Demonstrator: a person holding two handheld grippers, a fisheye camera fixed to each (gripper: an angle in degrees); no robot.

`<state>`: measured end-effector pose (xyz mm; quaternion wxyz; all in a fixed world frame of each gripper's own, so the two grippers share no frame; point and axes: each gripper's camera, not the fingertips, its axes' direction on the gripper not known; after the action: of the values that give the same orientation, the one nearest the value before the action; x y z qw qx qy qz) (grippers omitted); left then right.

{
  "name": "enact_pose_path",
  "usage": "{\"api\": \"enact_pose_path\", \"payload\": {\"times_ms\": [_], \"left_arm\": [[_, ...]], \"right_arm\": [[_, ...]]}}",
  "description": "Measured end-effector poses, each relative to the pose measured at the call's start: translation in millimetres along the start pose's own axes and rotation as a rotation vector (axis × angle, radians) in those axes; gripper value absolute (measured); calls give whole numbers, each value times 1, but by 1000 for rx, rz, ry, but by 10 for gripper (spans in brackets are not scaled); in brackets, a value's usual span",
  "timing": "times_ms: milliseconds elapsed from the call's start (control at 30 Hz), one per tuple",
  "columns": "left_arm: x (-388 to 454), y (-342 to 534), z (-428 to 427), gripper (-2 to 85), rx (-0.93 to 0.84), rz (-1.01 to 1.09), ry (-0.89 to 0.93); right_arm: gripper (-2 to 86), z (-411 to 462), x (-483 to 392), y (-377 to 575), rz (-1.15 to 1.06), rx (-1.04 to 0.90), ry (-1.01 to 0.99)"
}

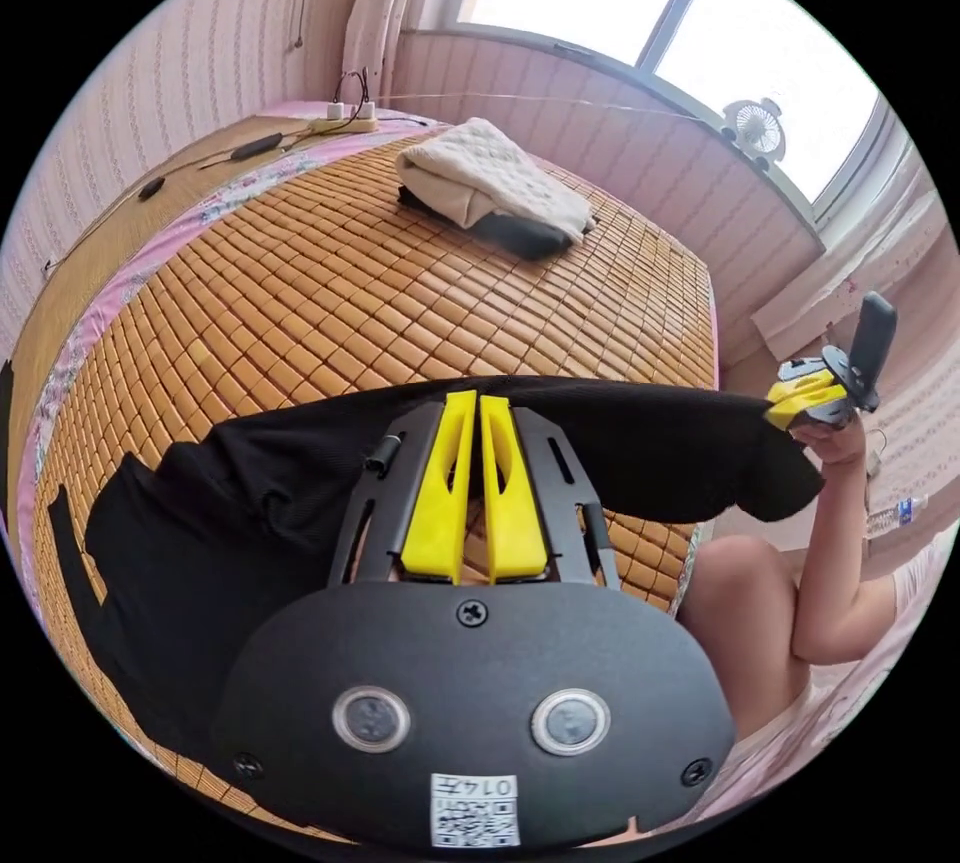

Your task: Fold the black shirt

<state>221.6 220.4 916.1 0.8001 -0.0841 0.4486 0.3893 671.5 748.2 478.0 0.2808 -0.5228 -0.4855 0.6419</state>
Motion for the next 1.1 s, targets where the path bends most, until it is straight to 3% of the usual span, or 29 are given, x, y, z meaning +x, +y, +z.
{"api": "enact_pose_path", "payload": {"times_ms": [133, 300, 400, 433, 533, 667, 733, 967, 1100], "left_arm": [[-10, 1, 52, -7, -79, -42, 23], [-13, 3, 80, -6, -58, -65, 75], [-16, 3, 90, -5, -71, -17, -26], [-20, 3, 97, -5, -89, -12, -67], [-35, 7, 121, -6, -138, -45, -110], [-41, 19, 160, -9, -168, -58, -176], [-44, 18, 171, -9, -164, -96, -179], [-38, 6, 217, -10, -218, -47, -286], [-39, 9, 231, -10, -223, -39, -274]], "right_arm": [[3, 29, 69, 15, 397, -105, 108], [1, 3, 93, 39, 592, -24, 329], [1, -22, 87, 48, 527, 178, 208], [1, -25, 83, 46, 446, 247, 83], [-1, -7, 76, 28, 306, 154, -92], [-3, 48, 63, 4, 271, -266, 37], [-4, 54, 58, -1, 254, -332, 85], [-3, 16, 71, 24, 479, -225, 350], [-2, 11, 68, 26, 489, -180, 361]]}}
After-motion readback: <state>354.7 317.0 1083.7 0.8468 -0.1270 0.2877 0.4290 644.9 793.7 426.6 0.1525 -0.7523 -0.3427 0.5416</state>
